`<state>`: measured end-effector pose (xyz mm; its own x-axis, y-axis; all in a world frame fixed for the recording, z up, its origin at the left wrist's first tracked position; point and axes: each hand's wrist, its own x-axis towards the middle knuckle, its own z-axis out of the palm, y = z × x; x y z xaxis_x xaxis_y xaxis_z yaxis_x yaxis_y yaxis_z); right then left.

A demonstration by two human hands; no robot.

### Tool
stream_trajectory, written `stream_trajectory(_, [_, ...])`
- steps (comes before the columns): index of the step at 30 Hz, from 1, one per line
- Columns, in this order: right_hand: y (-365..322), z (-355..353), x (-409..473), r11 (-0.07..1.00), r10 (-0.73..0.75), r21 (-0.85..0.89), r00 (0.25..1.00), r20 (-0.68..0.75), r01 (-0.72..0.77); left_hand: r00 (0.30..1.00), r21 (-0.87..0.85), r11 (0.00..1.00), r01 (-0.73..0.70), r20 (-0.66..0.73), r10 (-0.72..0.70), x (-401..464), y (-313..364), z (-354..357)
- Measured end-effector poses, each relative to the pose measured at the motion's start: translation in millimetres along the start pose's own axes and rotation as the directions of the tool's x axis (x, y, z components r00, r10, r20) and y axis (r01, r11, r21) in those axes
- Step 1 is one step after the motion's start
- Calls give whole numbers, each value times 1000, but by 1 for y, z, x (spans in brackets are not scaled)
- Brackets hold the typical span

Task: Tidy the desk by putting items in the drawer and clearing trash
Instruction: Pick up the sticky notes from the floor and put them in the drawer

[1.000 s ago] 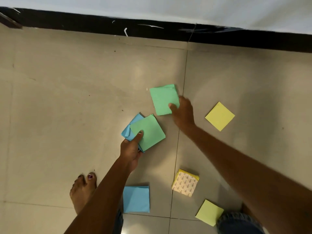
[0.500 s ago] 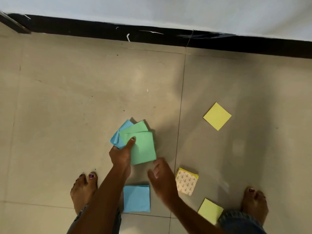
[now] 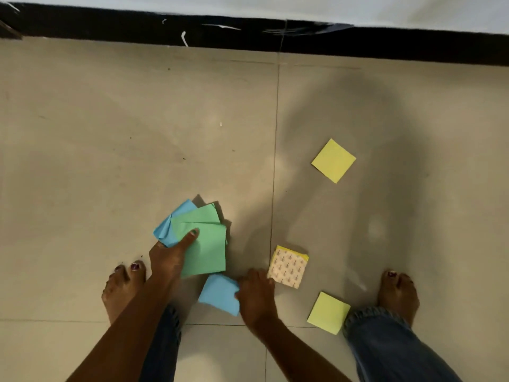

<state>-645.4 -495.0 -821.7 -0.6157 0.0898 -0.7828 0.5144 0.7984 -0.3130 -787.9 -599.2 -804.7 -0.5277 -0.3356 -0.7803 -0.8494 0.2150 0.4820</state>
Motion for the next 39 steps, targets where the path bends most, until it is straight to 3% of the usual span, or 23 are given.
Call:
stream_trajectory(2, [21,-22,-10,948,106,310,987,-118,-65,1000,37,999,5,13,-5,-11,-1,4])
stream_trajectory(4, [39,-53,-17,794,262,603,940,-218,-82,1000,24,1000,-7,-4,7,-24,-1,12])
stream_trajectory(7, [68,-100,-19,634,478,773,798,-366,-25,1000,-89,996,-17,-23,15,-47,1,34])
stream_trajectory(8, [73,-114,-19,565,508,825,781,-363,17,1000,-110,994,-15,-1,15,-54,2,43])
stream_trajectory(11, [78,-142,-15,405,412,913,879,-240,60,988,-117,993,32,154,-14,-74,6,72])
stream_trajectory(14, [77,-146,-14,549,297,835,938,-181,-13,901,-136,985,108,433,-39,-90,13,98])
stream_trajectory(16, [82,-145,-13,651,288,758,938,-191,-45,857,-88,993,76,515,-20,-96,15,114])
stream_trajectory(19, [96,-154,-3,791,264,610,922,-282,-40,889,-54,998,38,457,-9,-91,17,127])
stream_trajectory(23, [135,-188,40,910,288,410,798,-529,-56,935,19,1000,-3,355,-4,-76,16,142])
stream_trajectory(25, [151,-210,67,934,310,333,765,-565,-132,934,52,999,-10,357,-10,-70,12,145])
stream_trajectory(30, [162,-236,116,959,282,143,859,-427,-244,933,113,994,1,359,-42,-58,0,142])
stream_trajectory(32, [161,-227,118,947,320,105,855,-408,-305,942,101,995,5,333,-39,-56,-2,138])
stream_trajectory(35, [162,-201,100,920,385,222,846,-368,-322,960,60,998,-2,278,-15,-55,2,129])
stream_trajectory(39, [152,-152,49,890,257,447,909,-327,-91,982,6,1000,-23,185,21,-50,15,110])
